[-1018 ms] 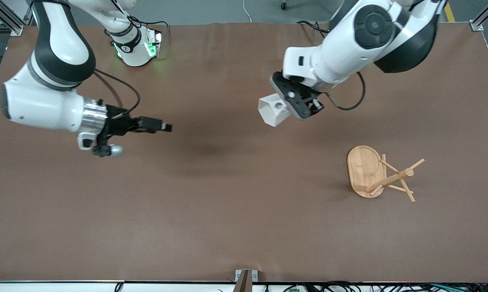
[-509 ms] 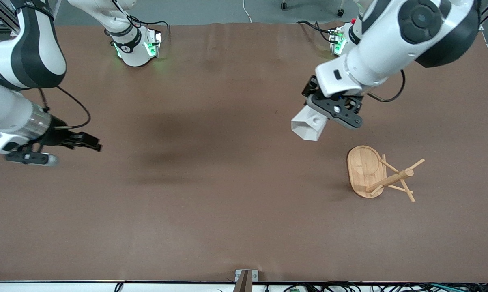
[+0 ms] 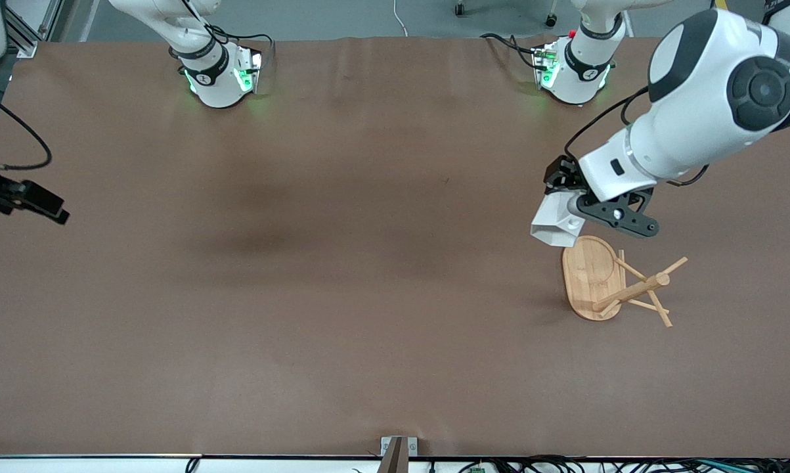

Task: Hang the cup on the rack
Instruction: 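Lower the cup with the left gripper, handle onto a rack peg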

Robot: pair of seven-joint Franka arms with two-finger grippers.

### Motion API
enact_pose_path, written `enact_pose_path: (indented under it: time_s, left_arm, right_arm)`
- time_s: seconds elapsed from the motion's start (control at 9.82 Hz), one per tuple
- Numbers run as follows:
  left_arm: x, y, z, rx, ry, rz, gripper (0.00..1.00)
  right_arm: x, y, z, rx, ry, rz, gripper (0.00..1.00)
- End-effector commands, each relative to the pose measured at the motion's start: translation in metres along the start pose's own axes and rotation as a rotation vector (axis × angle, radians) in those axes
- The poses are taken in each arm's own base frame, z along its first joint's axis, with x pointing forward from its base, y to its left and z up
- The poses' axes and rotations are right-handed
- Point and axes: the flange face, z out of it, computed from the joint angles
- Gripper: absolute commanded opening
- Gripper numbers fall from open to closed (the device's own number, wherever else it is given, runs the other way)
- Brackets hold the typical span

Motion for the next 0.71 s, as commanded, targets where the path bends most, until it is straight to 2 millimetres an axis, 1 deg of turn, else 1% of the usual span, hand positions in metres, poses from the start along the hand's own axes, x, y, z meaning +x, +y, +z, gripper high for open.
enact_pose_path:
  time_s: [0.0, 0.1, 0.2, 0.31, 0.41, 0.61]
  left_arm:
    - [-0.021, -0.016, 0.039, 0.03, -0.011, -0.043, 0.0]
    - [-0.02, -0.029, 0.044, 0.028, -0.007, -0.062, 0.0]
    - [-0.014, -0.042, 0.051, 0.024, 0.001, -0.053, 0.0]
    - [-0.009, -0.059, 0.062, 0.018, 0.007, -0.03, 0.0]
    - [-0.003, -0.069, 0.073, 0.01, 0.008, 0.004, 0.0]
    - [0.008, -0.086, 0.086, 0.004, 0.028, 0.031, 0.0]
  right_arm:
    - [-0.032, 0.01, -0.034, -0.033, -0.027, 0.055, 1.0]
    - [-0.031, 0.014, -0.053, -0.026, 0.013, 0.06, 1.0]
    - [-0.027, 0.018, -0.057, -0.009, 0.021, 0.067, 1.0]
    - [-0.027, 0.017, -0.056, -0.02, 0.021, 0.051, 1.0]
    - [-0.026, 0.017, -0.055, -0.022, 0.021, 0.008, 1.0]
    - [-0.025, 0.021, -0.051, -0.03, 0.013, -0.033, 1.0]
